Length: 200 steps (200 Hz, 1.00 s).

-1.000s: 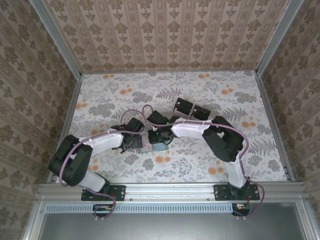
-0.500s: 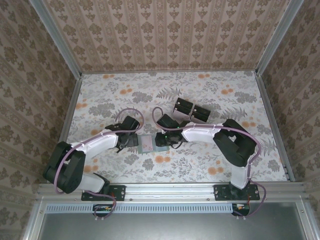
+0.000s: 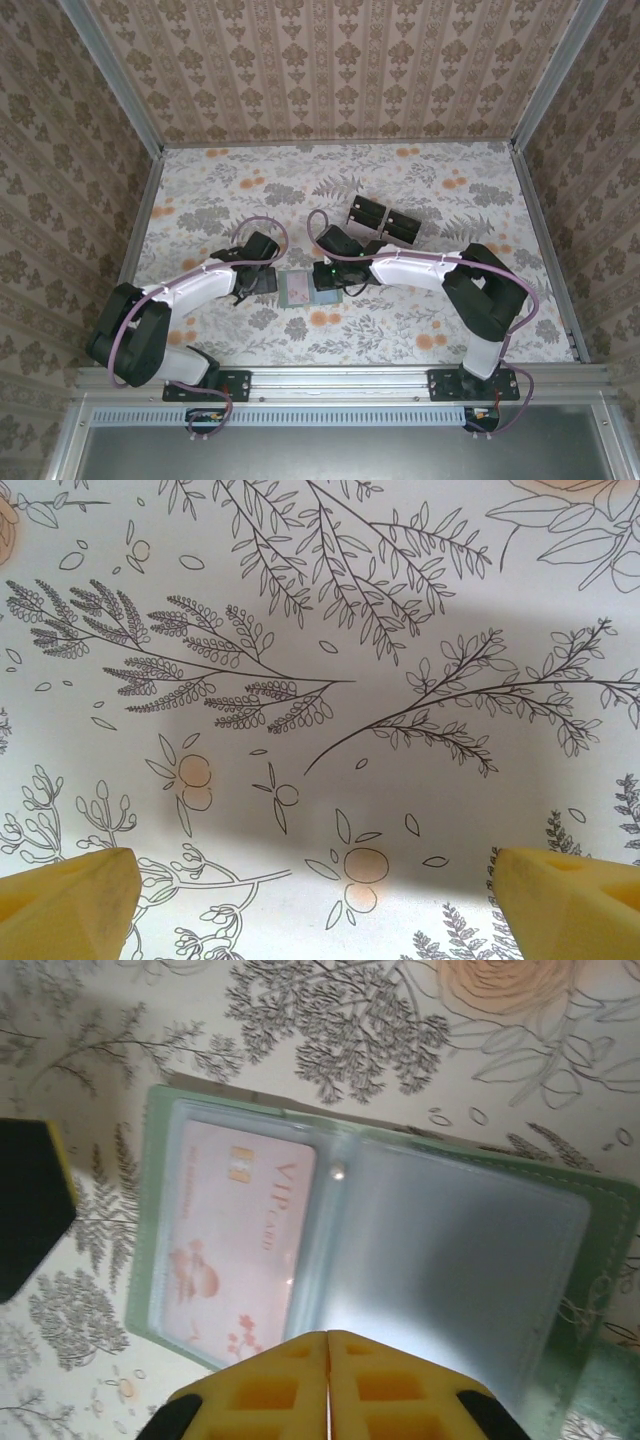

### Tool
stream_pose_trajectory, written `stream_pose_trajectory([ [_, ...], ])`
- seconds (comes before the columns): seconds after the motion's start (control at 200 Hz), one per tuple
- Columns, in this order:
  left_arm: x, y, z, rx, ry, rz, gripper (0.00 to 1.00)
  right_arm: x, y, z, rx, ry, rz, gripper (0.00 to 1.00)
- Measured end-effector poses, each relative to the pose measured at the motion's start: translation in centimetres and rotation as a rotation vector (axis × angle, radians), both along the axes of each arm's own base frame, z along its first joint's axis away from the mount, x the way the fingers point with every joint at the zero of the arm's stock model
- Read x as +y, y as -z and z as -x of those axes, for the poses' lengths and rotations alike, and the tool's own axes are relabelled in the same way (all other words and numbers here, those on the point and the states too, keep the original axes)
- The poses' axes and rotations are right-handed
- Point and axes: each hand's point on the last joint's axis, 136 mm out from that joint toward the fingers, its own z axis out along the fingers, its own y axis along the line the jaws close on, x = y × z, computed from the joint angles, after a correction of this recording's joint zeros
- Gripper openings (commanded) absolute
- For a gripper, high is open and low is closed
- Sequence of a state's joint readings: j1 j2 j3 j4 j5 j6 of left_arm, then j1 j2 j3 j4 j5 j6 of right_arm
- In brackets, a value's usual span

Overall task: Put the credit cards into the card holder
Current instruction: Insert the credit card into the card slot.

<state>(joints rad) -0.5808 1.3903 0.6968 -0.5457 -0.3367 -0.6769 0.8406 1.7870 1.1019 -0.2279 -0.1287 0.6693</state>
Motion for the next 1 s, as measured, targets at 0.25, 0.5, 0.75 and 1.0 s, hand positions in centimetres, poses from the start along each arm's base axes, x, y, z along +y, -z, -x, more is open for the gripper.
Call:
stream_pose_trajectory([
  [0.25,0.0,0.8,0.1,0.021,0.001,-0.009,1.0,2.1,1.0,-0.1,0.023,-0.02,-0.035,0.01],
  [0.5,-0.1,1.5,0.3,0.036,0.004,-0.007,1.0,2.1,2.4,0.1,0.048,-0.02,-0.015,0.0],
  [0.75,-0.4,1.7,0.2,0.037,0.008,-0.001,1.0,2.0,3.0,0.2,0.057,-0.019,-0.004,0.0],
  [1.0,-0.9,2.0,0.1,0.039,0.021,0.002,1.0,2.2,3.5,0.0,0.062,-0.017,-0.005,0.0],
])
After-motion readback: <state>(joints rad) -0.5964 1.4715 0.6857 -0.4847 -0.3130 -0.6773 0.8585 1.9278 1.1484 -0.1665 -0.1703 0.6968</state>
